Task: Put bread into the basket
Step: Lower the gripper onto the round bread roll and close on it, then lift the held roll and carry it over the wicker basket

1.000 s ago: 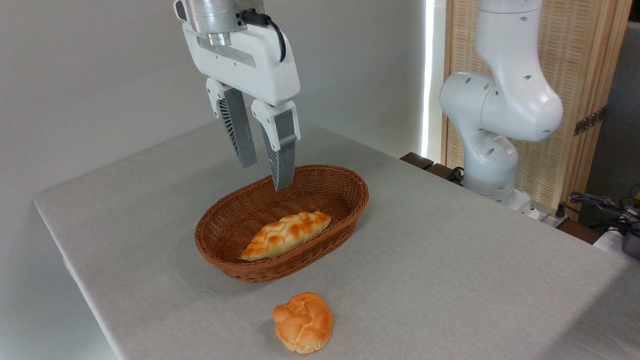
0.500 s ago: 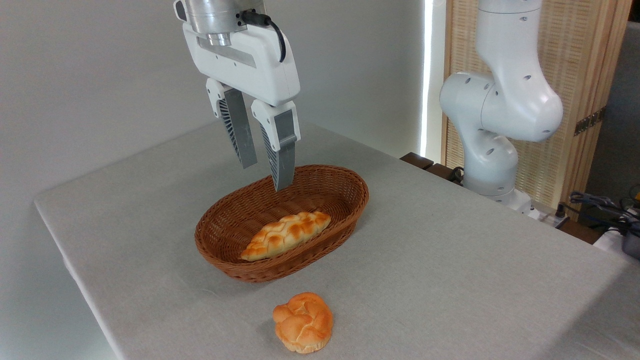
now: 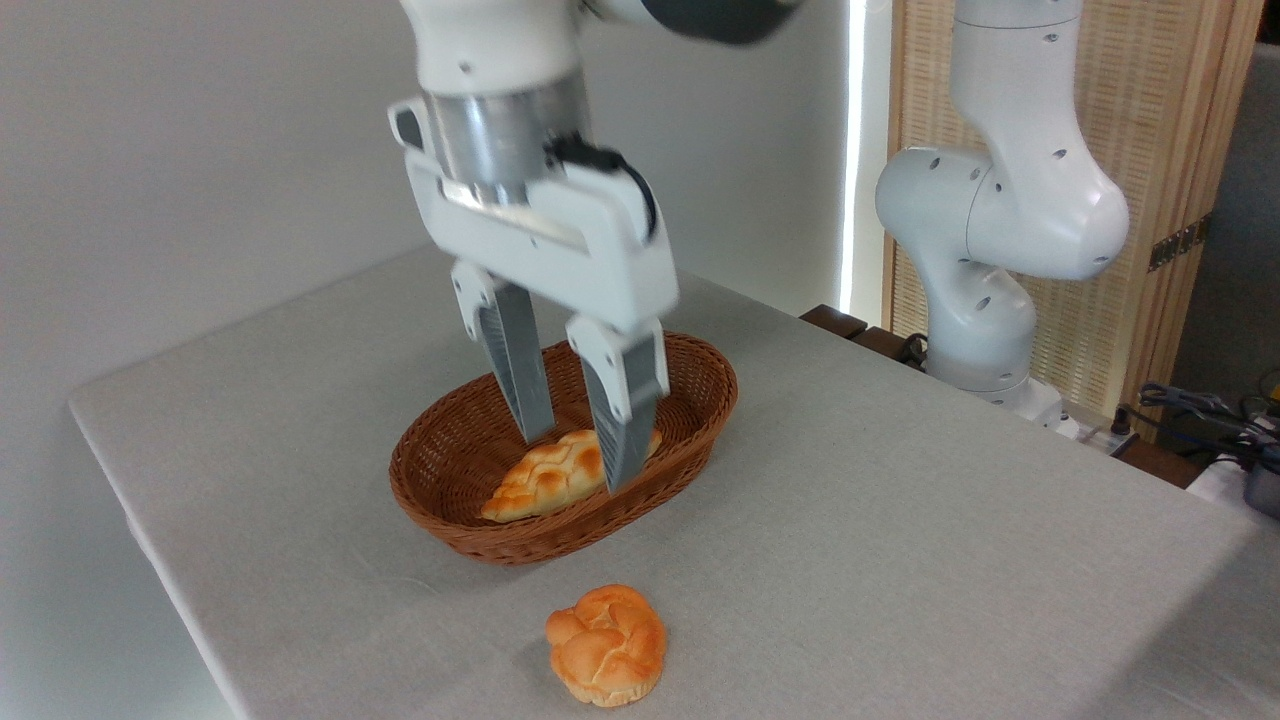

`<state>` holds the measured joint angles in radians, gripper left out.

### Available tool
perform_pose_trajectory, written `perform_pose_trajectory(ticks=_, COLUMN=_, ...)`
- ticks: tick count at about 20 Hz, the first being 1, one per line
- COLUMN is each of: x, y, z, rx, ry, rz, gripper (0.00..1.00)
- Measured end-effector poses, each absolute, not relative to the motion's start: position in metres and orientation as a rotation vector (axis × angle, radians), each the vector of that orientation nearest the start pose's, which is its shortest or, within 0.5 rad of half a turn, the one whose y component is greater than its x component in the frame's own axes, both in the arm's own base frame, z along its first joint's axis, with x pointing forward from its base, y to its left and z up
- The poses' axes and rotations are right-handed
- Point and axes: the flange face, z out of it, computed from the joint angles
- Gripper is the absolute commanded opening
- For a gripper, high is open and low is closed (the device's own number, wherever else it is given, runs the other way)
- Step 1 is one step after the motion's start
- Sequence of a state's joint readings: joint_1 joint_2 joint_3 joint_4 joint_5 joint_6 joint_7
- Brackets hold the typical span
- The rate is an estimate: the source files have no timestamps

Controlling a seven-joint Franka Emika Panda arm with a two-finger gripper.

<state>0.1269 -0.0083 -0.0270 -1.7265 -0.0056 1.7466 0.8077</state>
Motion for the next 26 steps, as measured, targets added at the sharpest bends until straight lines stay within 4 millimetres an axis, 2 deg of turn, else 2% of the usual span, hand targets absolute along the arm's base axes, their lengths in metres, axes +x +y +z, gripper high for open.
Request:
perform_pose_trajectory(ticks=3, x=0.563, y=0.076, z=0.537, rx=-2.930, ry=1.077, rz=-0.075, gripper=1.00)
perform_pose_trajectory(ticks=6, x=0.563, y=0.077, z=0.501, rx=-2.923, ry=1.072, rz=-0.095, gripper=1.00)
perform_pose_trajectory(ticks=10, x=0.563, y=0.087, z=0.469, rx=-2.936, ry=1.048, rz=-0.083, gripper=1.00)
perform_pose_trajectory(ticks=14, x=0.576, y=0.083, z=0.434, rx=-2.939, ry=1.068, rz=-0.061, gripper=1.00)
perform_pose_trajectory(ticks=16, x=0.580, y=0.081, z=0.421, rx=-2.941, ry=1.079, rz=-0.050, gripper=1.00)
perform_pose_trajectory(ticks=19, x=0.582, y=0.079, z=0.419, rx=-2.920, ry=1.135, rz=-0.048, gripper=0.98)
perform_pose_trajectory(ticks=20, x=0.582, y=0.079, z=0.419, rx=-2.912, ry=1.155, rz=-0.048, gripper=0.82)
perform_pose_trajectory(ticks=23, x=0.582, y=0.079, z=0.419, rx=-2.905, ry=1.172, rz=-0.047, gripper=0.27)
perform_pose_trajectory(ticks=24, x=0.582, y=0.079, z=0.418, rx=-2.905, ry=1.175, rz=-0.043, gripper=0.12)
perform_pose_trajectory(ticks=25, x=0.582, y=0.079, z=0.416, rx=-2.904, ry=1.184, rz=-0.039, gripper=0.06)
perform_pose_trajectory(ticks=26, x=0.582, y=0.079, z=0.413, rx=-2.901, ry=1.196, rz=-0.033, gripper=0.05)
